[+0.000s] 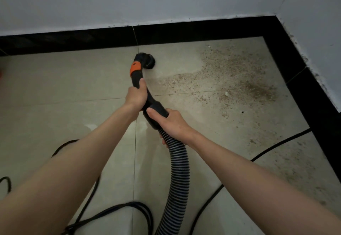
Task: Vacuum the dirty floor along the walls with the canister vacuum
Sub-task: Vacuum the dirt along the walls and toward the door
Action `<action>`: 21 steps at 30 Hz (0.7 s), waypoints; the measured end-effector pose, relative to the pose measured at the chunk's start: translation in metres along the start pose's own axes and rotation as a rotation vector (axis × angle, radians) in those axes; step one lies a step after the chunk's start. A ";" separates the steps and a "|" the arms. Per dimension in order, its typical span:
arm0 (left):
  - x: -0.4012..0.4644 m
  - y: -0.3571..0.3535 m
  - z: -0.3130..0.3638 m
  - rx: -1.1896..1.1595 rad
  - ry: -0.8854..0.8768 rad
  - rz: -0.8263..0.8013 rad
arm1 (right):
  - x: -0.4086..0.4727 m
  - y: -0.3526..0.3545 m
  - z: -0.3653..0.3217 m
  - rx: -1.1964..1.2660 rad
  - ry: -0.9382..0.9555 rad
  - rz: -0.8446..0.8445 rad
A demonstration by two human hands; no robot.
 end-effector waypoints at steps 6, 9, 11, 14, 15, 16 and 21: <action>-0.015 0.015 -0.030 -0.093 0.103 -0.008 | -0.028 -0.009 0.010 -0.022 0.021 -0.015; -0.019 0.021 -0.034 -0.100 0.146 -0.033 | -0.041 -0.009 0.016 -0.046 0.019 -0.013; -0.020 0.026 -0.035 -0.074 0.143 -0.036 | -0.050 -0.007 0.021 -0.072 0.023 -0.015; -0.025 0.026 -0.039 -0.029 0.126 -0.060 | -0.060 0.000 0.027 -0.087 0.024 -0.010; -0.028 0.024 -0.041 -0.015 0.125 -0.073 | -0.063 0.003 0.028 -0.087 0.024 -0.008; -0.031 0.022 -0.043 -0.002 0.123 -0.084 | -0.065 0.006 0.030 -0.090 0.026 -0.008; -0.050 0.007 -0.043 0.002 0.119 -0.134 | -0.077 0.024 0.035 -0.107 0.029 0.041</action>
Point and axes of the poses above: each hand's wrist, its own x-axis towards the middle knuckle, its own y-axis out of the back of the hand, z = x × y, the point moved 8 cm from there along x, towards the middle knuckle, and after that the axes turned 13 degrees about z, right-handed, at the moved point
